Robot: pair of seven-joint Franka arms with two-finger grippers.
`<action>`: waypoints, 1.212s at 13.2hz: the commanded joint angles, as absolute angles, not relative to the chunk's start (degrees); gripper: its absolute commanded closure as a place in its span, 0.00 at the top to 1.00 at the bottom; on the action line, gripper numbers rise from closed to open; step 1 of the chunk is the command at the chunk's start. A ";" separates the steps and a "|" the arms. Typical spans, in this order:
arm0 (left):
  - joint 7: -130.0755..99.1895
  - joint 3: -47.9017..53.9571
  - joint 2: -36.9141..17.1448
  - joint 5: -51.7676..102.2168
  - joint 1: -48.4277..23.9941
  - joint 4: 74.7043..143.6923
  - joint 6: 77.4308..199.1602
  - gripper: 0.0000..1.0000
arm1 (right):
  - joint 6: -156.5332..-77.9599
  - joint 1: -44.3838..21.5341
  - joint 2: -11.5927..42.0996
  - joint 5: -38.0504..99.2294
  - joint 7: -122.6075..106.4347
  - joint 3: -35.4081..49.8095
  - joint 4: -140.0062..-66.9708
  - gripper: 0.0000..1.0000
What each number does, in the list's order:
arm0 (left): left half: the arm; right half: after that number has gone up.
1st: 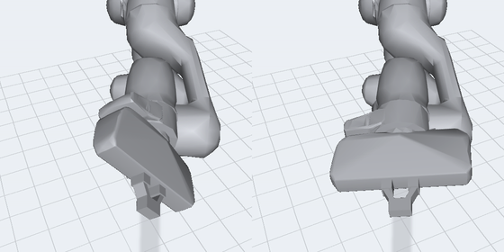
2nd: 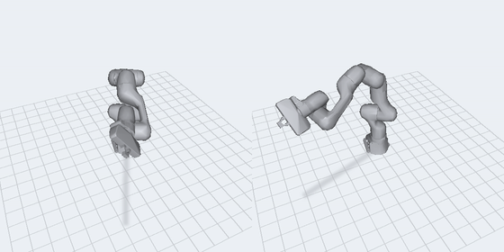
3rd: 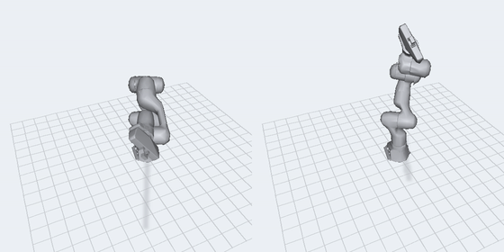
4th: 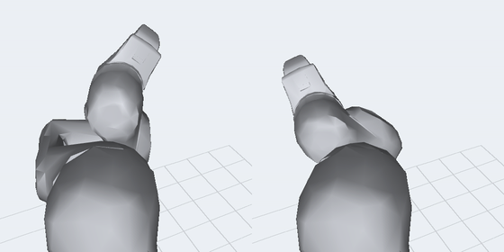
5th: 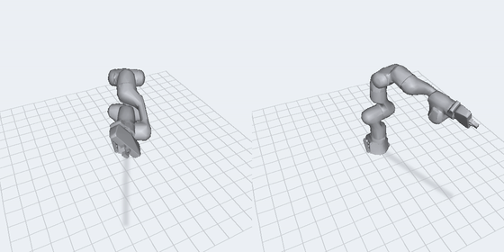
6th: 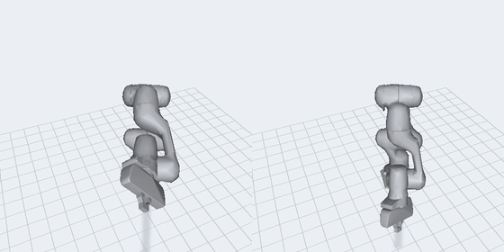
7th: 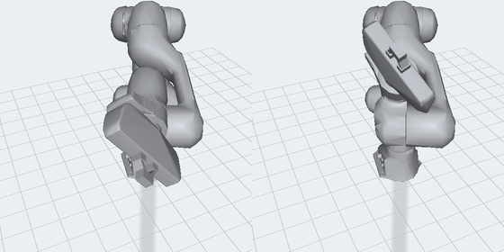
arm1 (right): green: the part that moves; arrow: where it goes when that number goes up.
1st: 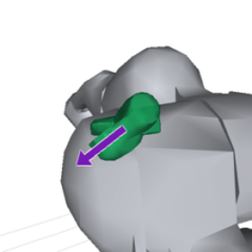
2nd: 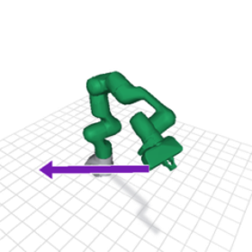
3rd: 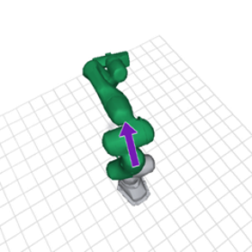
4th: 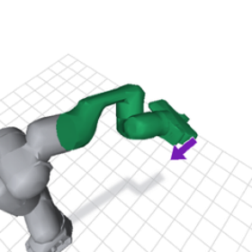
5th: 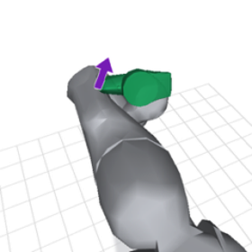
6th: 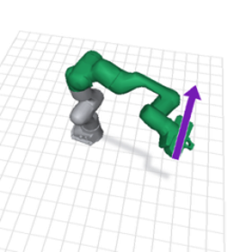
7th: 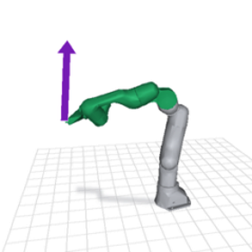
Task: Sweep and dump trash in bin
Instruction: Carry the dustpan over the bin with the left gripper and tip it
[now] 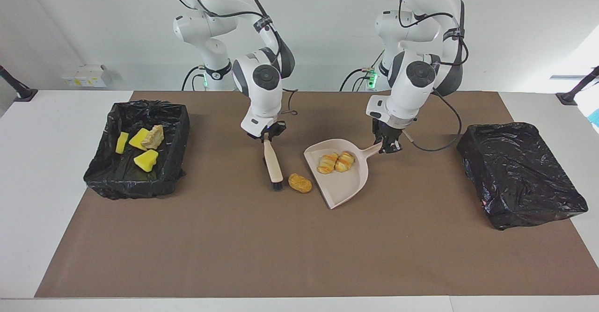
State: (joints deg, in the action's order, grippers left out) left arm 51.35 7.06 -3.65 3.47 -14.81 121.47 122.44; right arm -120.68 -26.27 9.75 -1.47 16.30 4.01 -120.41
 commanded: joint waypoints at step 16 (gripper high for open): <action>53.44 6.59 -3.69 13.00 -6.96 120.68 127.80 0.00 | -113.40 -29.00 0.01 10.37 15.88 5.89 -115.84 0.00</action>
